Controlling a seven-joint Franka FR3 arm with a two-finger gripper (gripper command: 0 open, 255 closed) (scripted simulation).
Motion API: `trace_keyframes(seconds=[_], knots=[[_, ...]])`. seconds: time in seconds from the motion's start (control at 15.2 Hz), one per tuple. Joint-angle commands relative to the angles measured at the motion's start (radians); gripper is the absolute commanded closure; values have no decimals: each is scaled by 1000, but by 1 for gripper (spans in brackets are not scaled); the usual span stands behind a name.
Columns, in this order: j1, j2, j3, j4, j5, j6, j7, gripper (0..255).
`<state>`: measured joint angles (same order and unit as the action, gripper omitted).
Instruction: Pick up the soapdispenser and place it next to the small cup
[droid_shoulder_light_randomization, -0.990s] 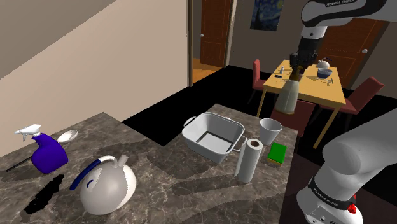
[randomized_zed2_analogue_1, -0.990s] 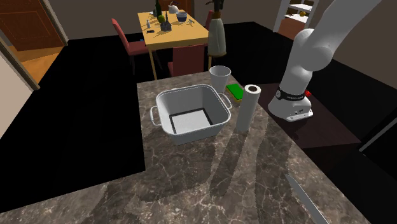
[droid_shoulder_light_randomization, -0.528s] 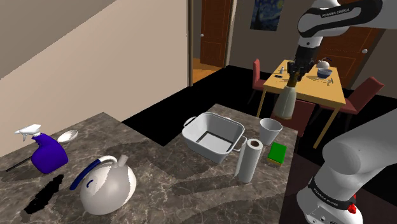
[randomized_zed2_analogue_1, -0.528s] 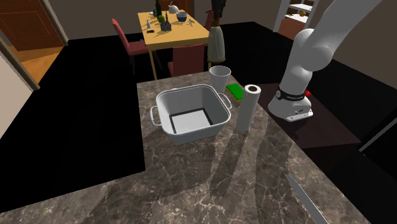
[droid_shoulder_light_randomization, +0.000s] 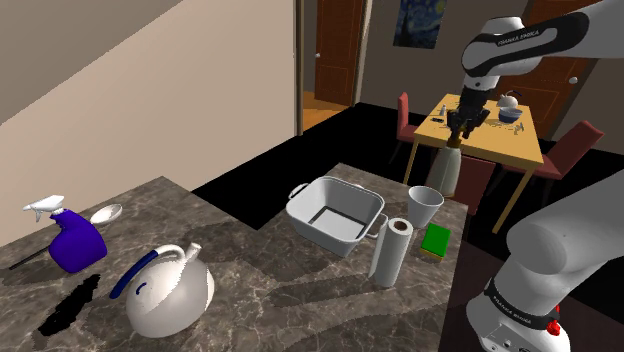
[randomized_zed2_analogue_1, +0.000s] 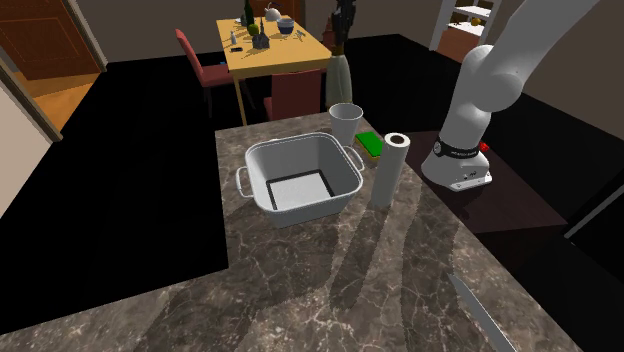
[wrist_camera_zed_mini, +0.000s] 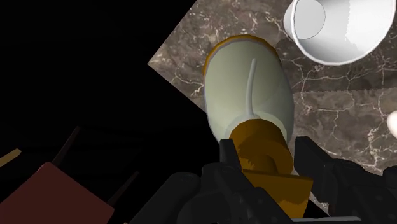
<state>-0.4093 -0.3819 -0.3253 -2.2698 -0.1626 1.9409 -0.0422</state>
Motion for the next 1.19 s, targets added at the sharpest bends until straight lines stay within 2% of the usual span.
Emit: trace_keyframes(seconds=[0.0, 0.73, 1.12], knots=[[-2, 6, -5, -21, -2, 29, -2, 255], [-4, 51, -23, -134, -5, 185, -2, 255], [-4, 51, -23, -134, -5, 185, -2, 255]])
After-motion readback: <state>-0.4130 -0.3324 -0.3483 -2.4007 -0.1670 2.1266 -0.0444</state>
